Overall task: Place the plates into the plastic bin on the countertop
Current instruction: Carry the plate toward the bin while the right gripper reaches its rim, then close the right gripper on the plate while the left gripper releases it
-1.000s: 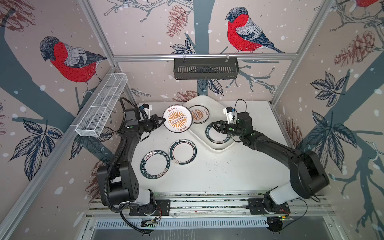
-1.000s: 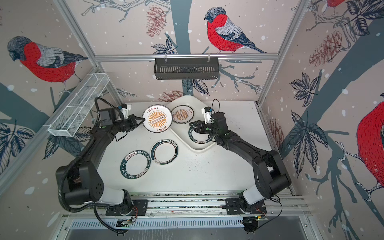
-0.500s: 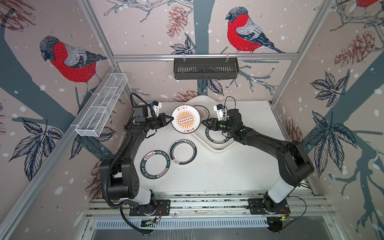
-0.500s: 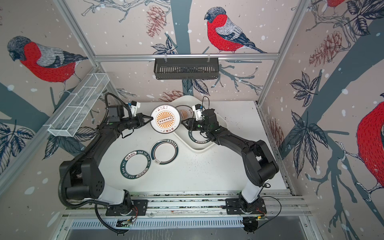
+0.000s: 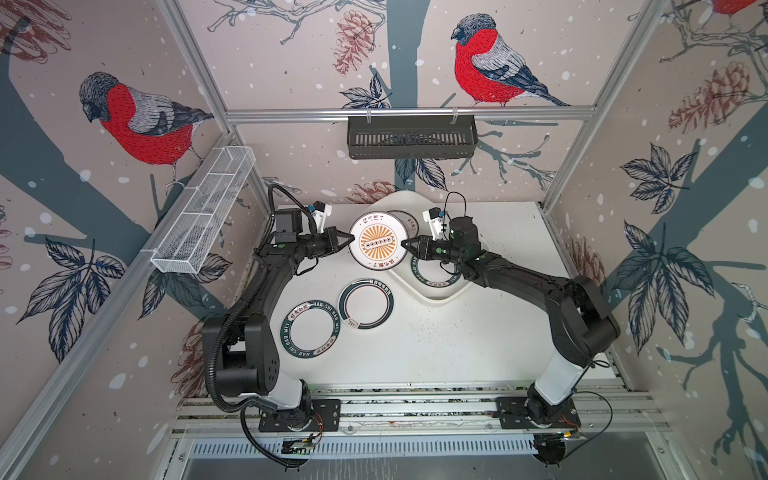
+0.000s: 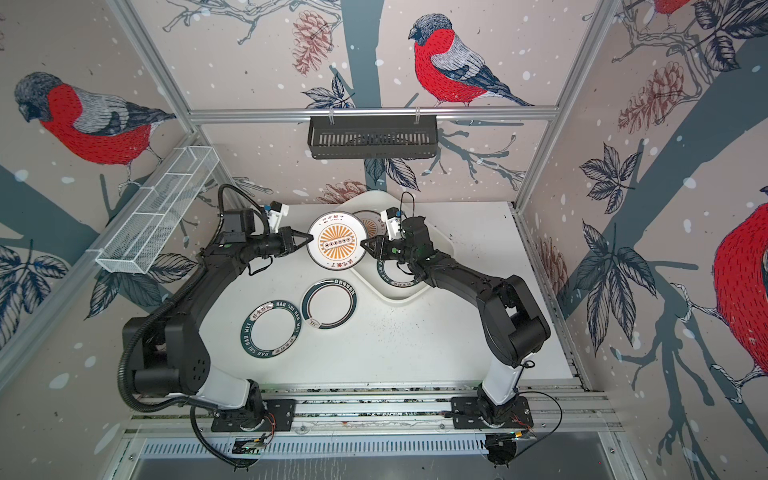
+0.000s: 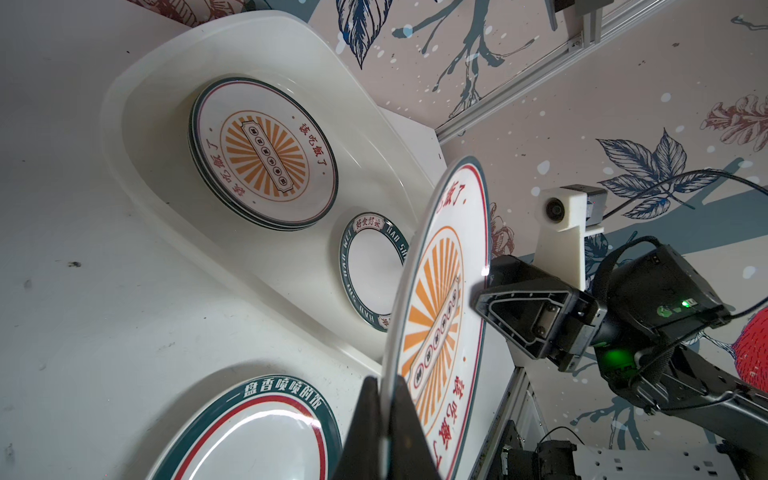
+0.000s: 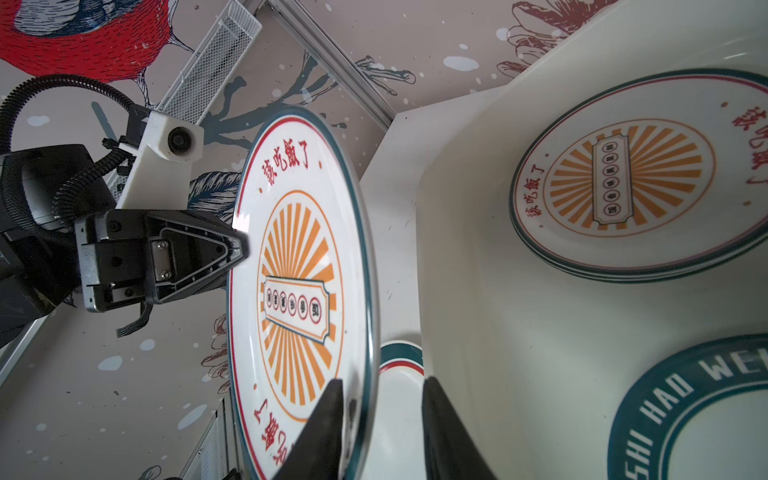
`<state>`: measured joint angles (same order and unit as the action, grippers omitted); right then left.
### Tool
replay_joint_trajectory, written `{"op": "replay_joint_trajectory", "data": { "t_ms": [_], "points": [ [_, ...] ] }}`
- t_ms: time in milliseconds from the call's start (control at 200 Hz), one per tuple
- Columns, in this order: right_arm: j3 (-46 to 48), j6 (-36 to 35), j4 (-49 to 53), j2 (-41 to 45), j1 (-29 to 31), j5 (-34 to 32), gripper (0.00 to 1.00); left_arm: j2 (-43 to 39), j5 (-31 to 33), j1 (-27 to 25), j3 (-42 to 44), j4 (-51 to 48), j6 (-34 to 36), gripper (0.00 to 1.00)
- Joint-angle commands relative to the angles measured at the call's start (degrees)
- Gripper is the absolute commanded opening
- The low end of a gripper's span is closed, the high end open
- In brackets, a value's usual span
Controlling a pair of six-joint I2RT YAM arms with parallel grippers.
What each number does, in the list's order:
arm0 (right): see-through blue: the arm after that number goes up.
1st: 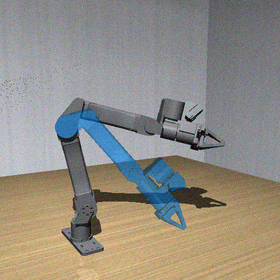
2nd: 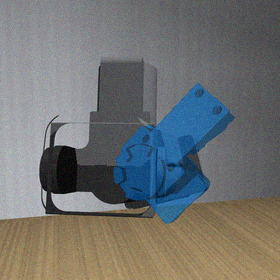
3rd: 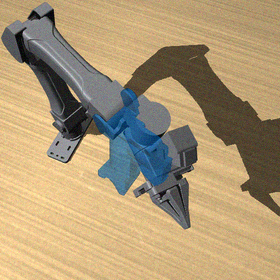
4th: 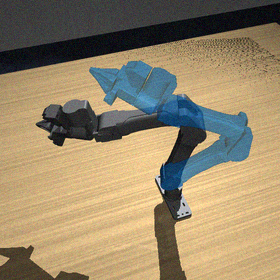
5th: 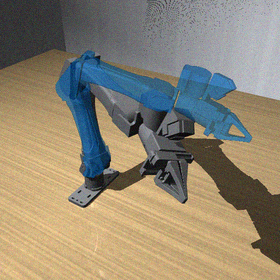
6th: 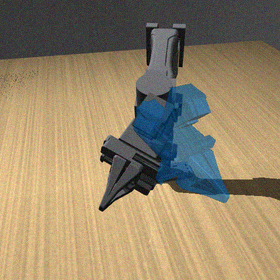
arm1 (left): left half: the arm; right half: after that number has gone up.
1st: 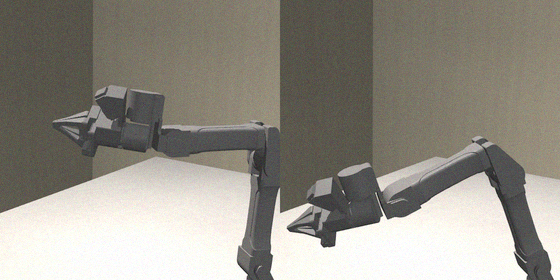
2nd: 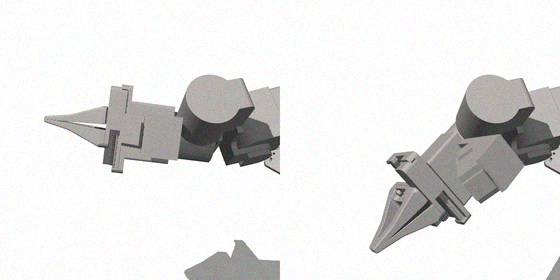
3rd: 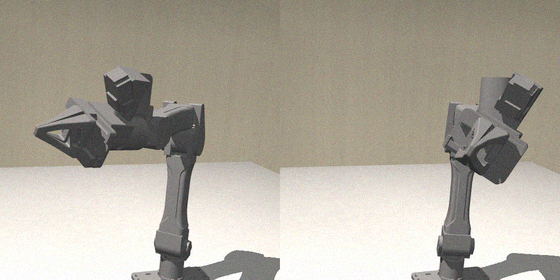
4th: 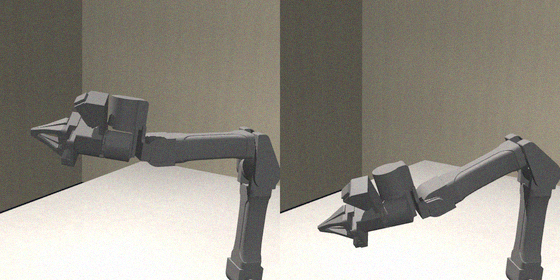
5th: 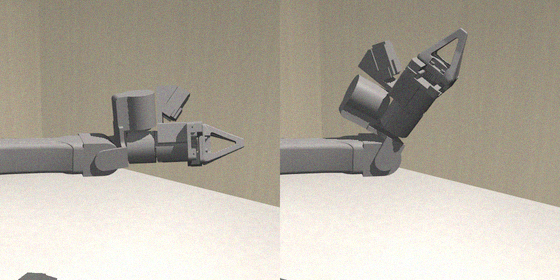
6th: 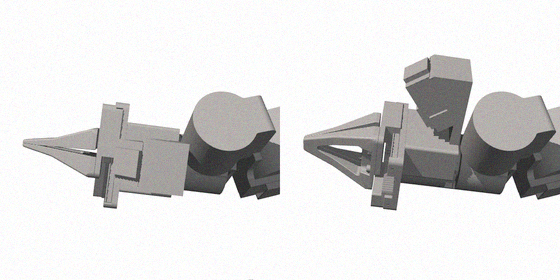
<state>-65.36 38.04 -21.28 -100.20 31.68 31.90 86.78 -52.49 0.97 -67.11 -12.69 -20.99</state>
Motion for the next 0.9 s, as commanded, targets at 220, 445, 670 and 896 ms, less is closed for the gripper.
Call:
{"op": "replay_joint_trajectory", "data": {
  "t_ms": [220, 445, 670, 896],
  "points": [
    [1.55, 2.74, -5.08, 0.07, -0.33, 2.02, 0.13, 0.13, -3.2, -0.72, -0.21, 2.53, 0.7, 0.0],
    [1.57, 3.86, -6.61, -0.2, -1.01, 3.39, 0.04, -0.73, -3.06, -0.8, 1.77, 4.62, -0.28, 0.1],
    [1.85, 4.32, -7.09, -0.28, -2.13, 4.0, 0.03, -0.74, -2.73, -0.84, 1.58, 4.4, -0.69, 0.36],
    [3.72, 3.76, -5.29, 1.59, -6.99, 5.18, 0.03, -2.16, 2.46, -0.81, 1.37, 2.24, 1.0, 0.53]
  ]
}}
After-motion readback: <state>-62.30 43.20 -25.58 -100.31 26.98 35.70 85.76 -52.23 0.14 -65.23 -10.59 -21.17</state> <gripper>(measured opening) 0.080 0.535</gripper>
